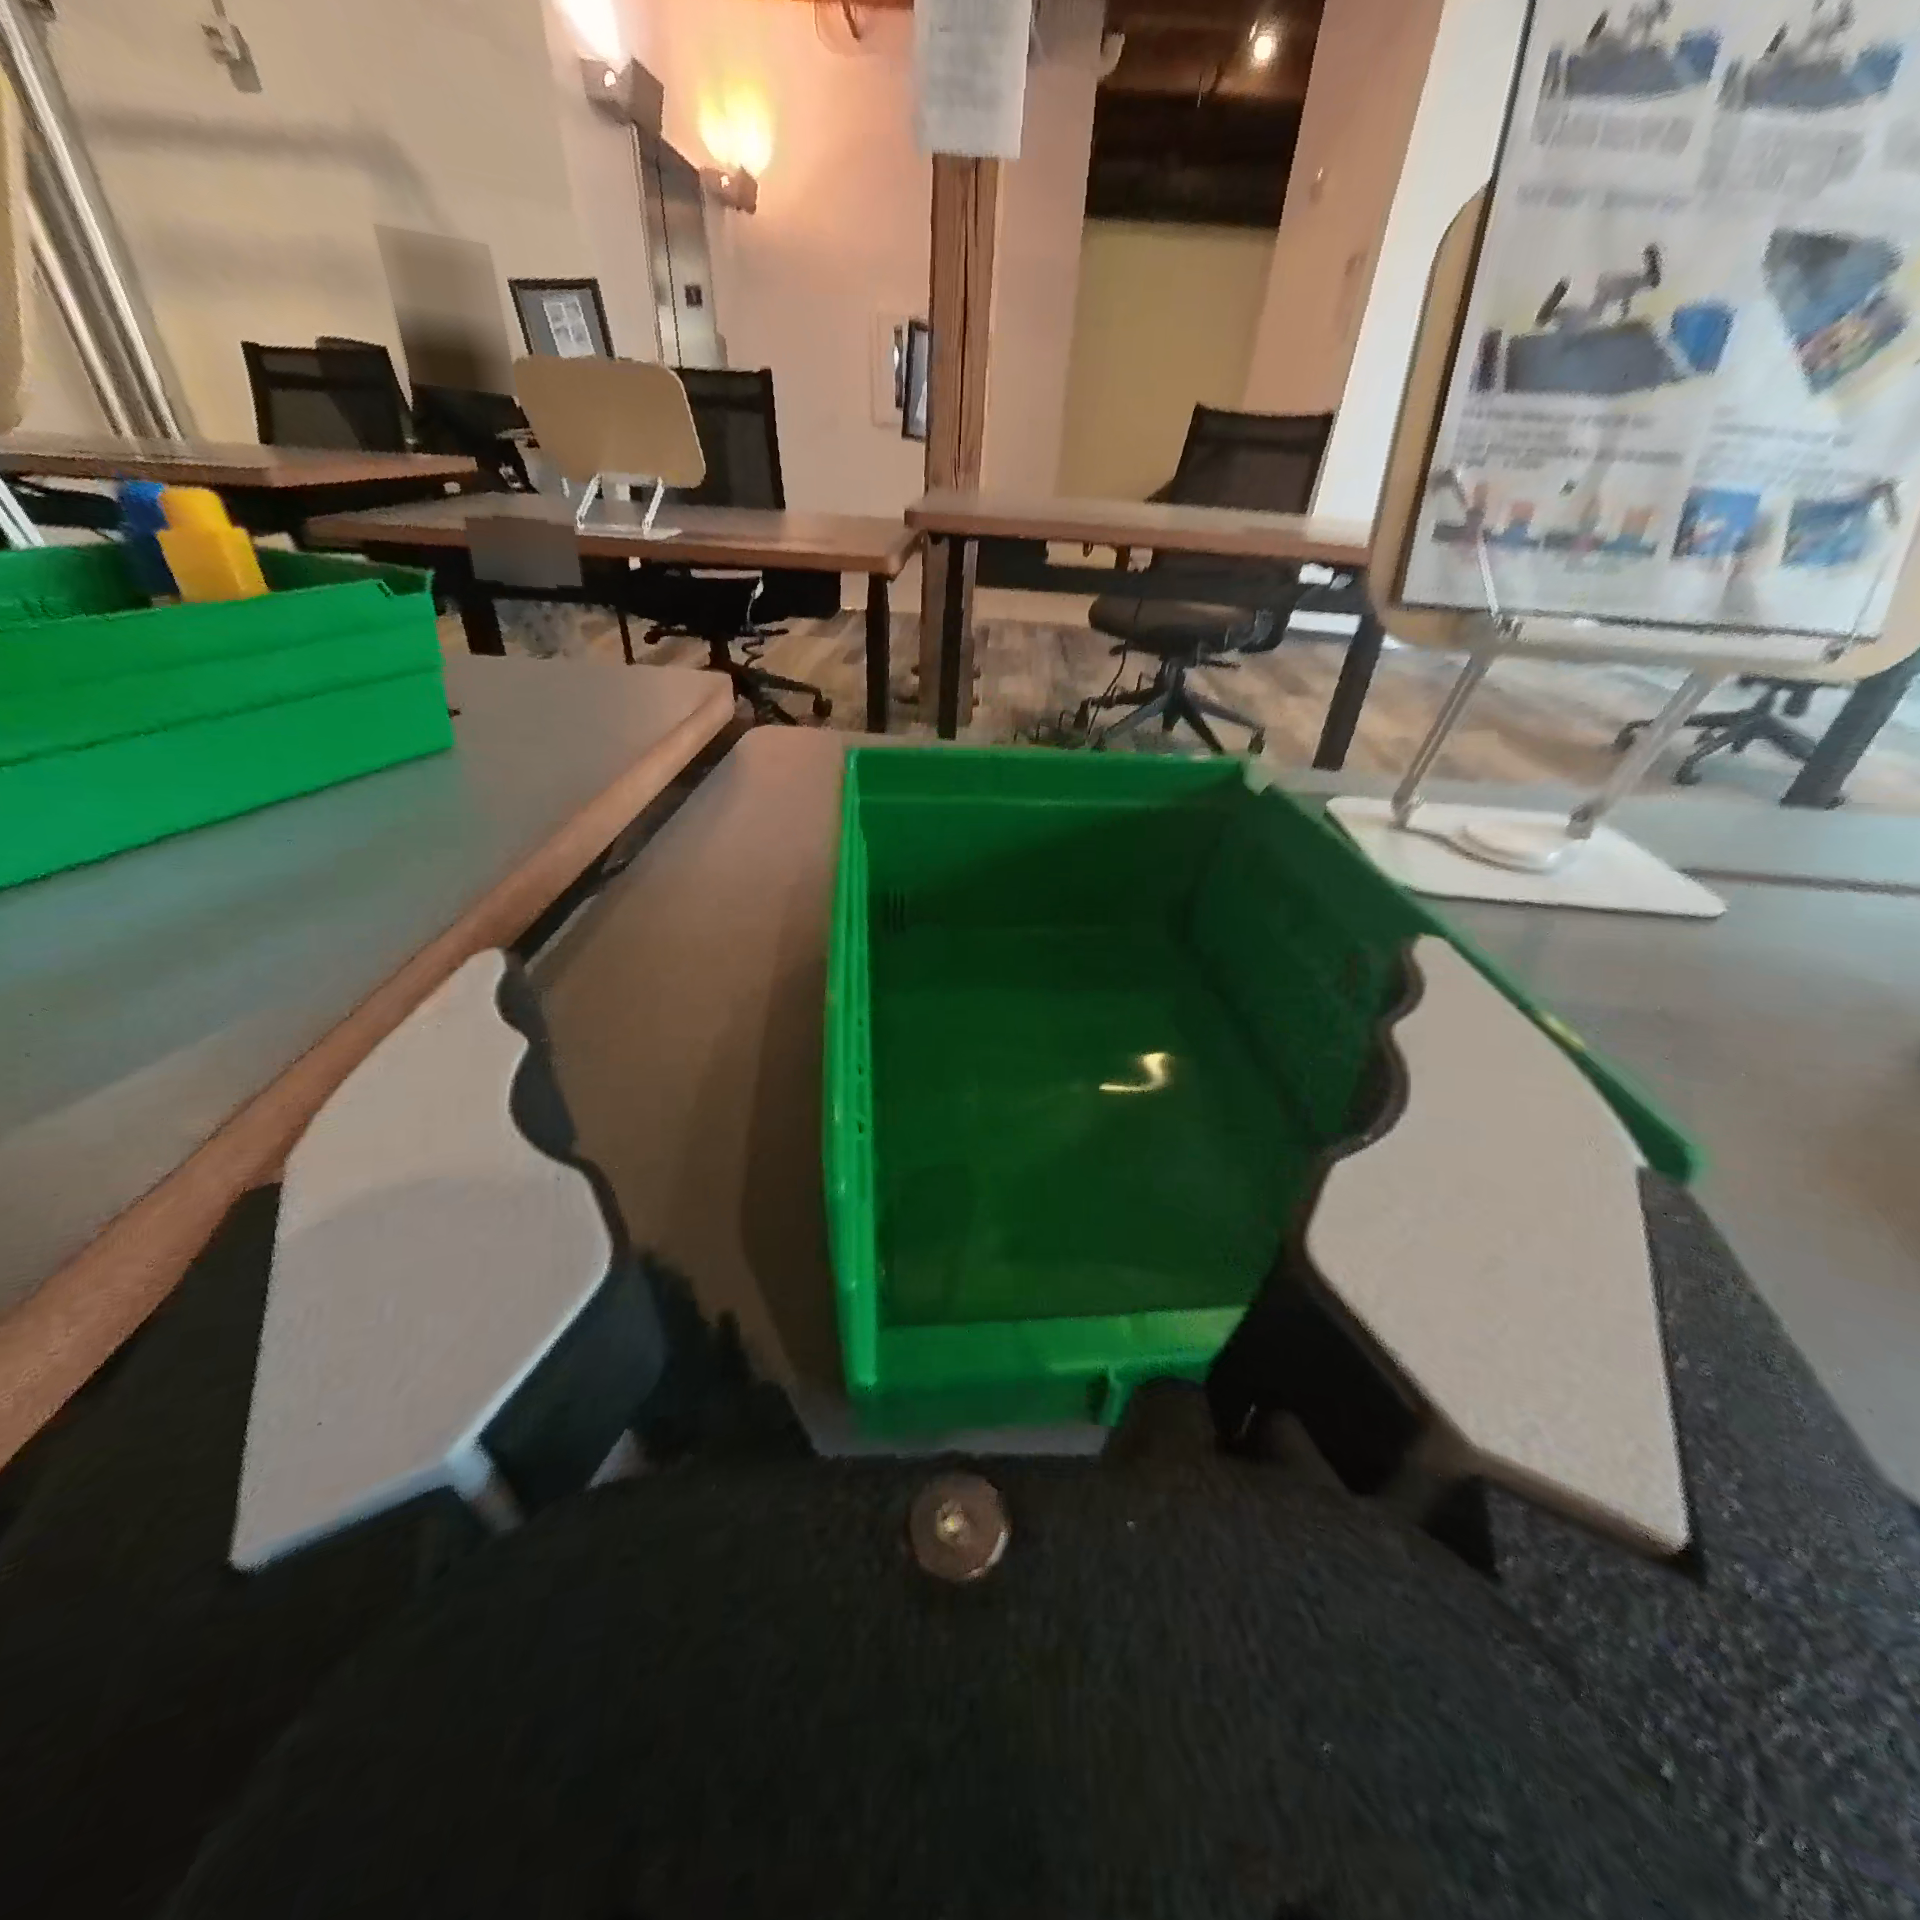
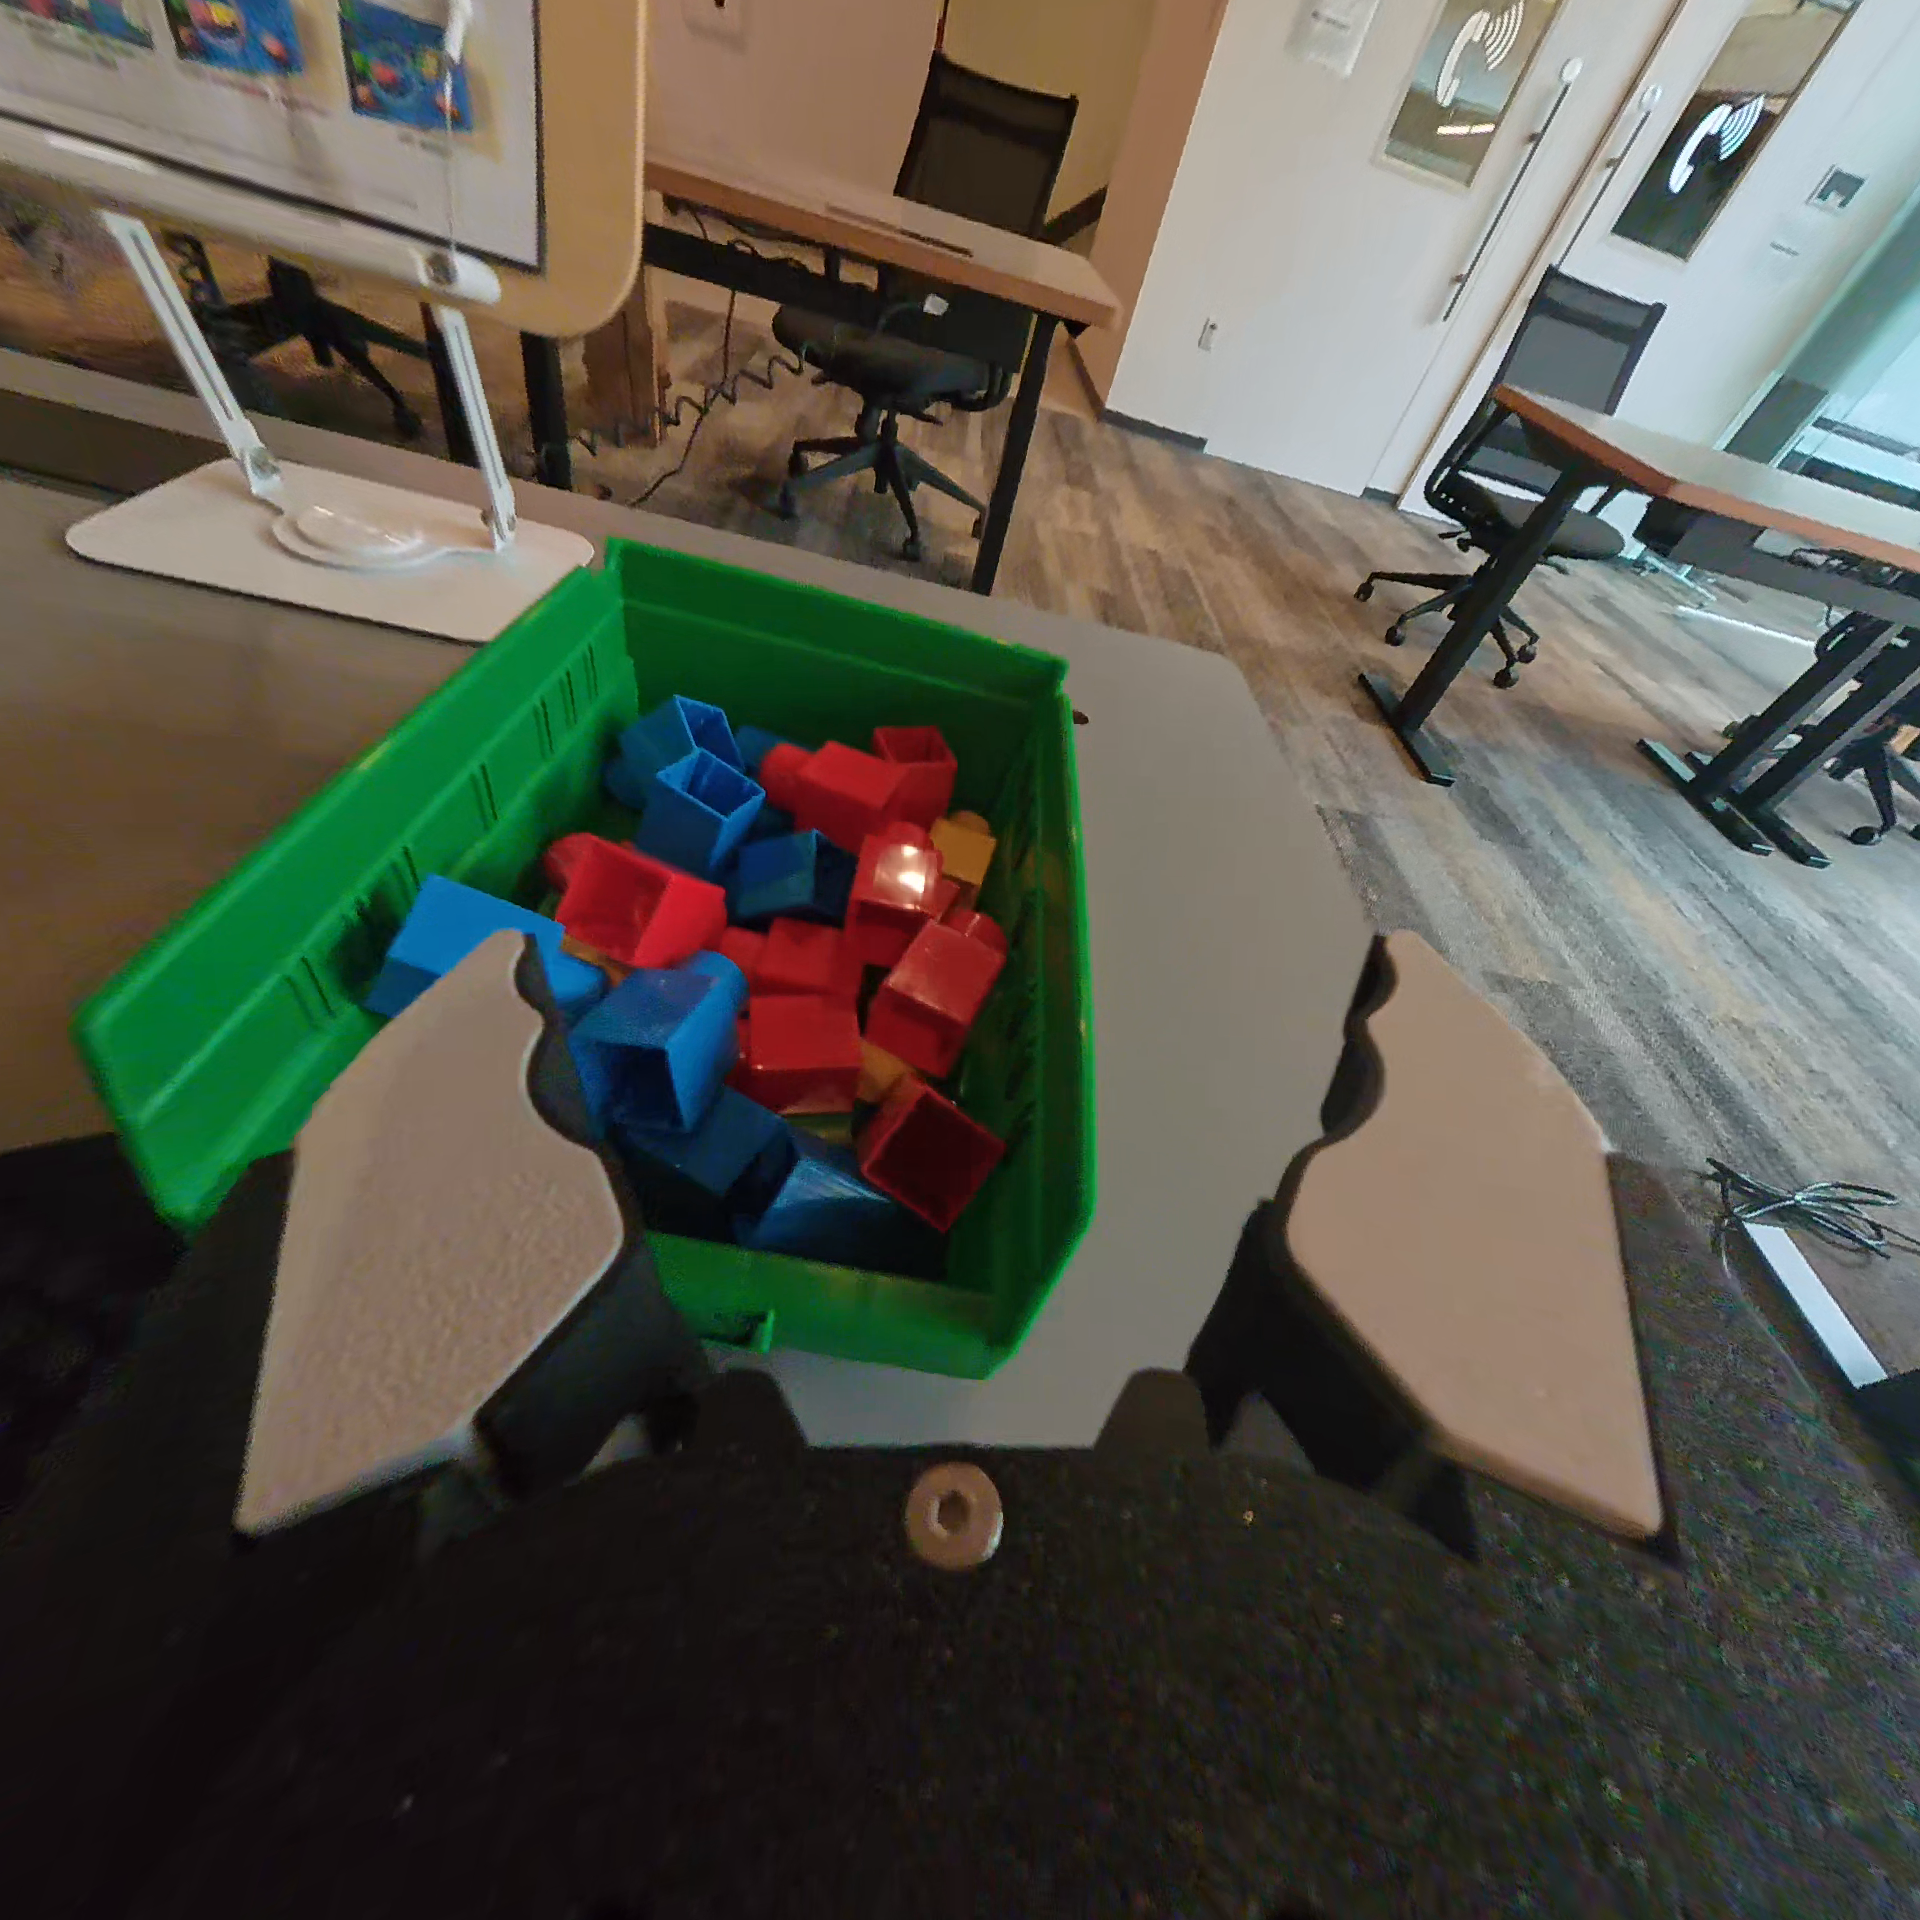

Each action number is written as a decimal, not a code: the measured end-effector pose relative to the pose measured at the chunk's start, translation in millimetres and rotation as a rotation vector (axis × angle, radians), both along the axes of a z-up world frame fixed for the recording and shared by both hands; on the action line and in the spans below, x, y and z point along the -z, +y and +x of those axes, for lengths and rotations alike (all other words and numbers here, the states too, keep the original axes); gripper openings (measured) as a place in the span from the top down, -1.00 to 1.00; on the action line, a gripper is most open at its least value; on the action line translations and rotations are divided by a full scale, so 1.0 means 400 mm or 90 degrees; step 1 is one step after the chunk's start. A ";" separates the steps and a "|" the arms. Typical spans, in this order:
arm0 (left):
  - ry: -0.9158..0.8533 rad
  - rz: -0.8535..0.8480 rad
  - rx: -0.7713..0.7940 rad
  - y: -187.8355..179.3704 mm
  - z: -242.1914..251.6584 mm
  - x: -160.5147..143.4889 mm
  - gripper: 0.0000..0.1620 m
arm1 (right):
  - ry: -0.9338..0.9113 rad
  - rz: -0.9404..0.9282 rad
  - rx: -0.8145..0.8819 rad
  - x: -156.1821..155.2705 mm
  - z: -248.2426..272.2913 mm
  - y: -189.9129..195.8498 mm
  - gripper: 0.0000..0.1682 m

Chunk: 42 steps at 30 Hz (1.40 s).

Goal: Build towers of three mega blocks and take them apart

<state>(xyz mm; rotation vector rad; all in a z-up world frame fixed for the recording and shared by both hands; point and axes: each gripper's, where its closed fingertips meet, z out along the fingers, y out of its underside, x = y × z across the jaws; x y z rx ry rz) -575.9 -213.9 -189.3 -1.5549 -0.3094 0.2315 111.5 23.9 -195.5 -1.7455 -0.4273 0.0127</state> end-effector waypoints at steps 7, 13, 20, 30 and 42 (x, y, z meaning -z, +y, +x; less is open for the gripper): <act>0.008 0.039 0.008 -0.019 0.047 -0.066 -0.80 | 0.016 0.038 -0.001 -0.066 -0.071 -0.036 -0.75; 0.032 0.037 0.008 -0.024 0.096 -0.113 -0.80 | 0.024 0.079 0.003 -0.135 -0.126 -0.073 -0.75; 0.070 0.002 0.012 -0.009 0.173 -0.140 -0.80 | 0.002 0.091 -0.003 -0.165 -0.192 -0.102 -0.74; 0.090 -0.043 0.028 0.018 0.260 -0.151 -0.80 | -0.063 0.049 -0.025 -0.142 -0.282 -0.124 -0.75; 0.113 -0.075 0.069 0.066 0.334 -0.135 -0.80 | -0.078 0.031 -0.034 -0.132 -0.338 -0.122 -0.75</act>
